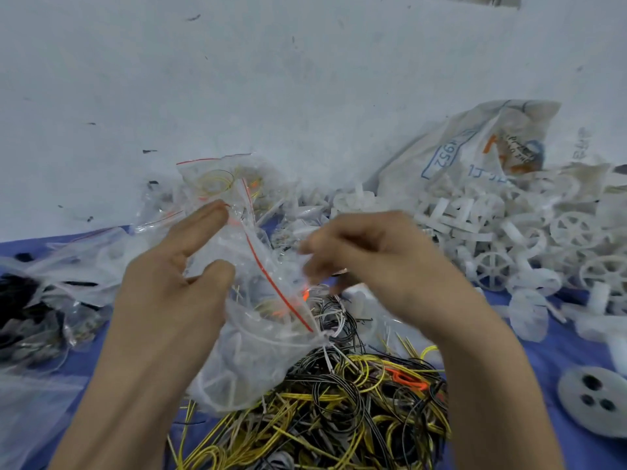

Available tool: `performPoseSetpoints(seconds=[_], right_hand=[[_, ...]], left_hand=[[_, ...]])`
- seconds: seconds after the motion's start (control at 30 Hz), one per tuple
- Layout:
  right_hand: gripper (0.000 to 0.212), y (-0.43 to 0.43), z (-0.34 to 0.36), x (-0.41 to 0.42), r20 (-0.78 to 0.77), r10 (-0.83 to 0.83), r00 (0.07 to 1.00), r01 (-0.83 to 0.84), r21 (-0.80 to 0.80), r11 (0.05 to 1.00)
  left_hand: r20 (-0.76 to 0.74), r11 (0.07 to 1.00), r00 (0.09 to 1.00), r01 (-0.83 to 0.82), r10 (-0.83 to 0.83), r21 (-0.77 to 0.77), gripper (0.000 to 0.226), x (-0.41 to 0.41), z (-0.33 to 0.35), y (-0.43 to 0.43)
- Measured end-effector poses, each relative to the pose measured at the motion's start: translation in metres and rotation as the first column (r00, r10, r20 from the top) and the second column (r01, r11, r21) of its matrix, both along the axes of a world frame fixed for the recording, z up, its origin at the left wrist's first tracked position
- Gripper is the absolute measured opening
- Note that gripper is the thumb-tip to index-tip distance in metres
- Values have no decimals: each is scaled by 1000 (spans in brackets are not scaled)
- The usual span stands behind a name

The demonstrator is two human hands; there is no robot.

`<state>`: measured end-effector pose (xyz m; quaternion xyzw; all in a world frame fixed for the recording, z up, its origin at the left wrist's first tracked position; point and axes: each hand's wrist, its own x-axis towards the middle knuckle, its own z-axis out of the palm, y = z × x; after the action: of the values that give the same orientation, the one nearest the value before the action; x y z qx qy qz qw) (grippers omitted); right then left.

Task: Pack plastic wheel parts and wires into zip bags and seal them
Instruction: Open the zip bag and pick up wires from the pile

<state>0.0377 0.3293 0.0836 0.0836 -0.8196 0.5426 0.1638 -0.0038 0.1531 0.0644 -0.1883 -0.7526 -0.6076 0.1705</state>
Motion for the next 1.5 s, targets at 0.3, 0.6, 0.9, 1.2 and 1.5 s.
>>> performPoseSetpoints(seconds=[0.3,0.6,0.9,1.2,1.5], right_hand=[[13,64,-96,-58,664,-182,726,191,59,980],[18,66,-82,-49,498,-296,815,331,19,943],[22,71,-37,-15,200,-386,901,401,-40,915],[28,65,-15,5,-26,-438,899,432,-115,894],[33,55,-14,3,-48,-373,927,376,98,921]], left_hand=[[16,999,1000,19,-20,46,61,-10,-7,-3],[51,999,999,-10,8,37,59,1,0,2],[116,999,992,-46,44,12,58,5,5,6],[136,998,989,-59,59,-8,59,8,6,8],[177,1000,984,1,-5,23,60,9,4,11]])
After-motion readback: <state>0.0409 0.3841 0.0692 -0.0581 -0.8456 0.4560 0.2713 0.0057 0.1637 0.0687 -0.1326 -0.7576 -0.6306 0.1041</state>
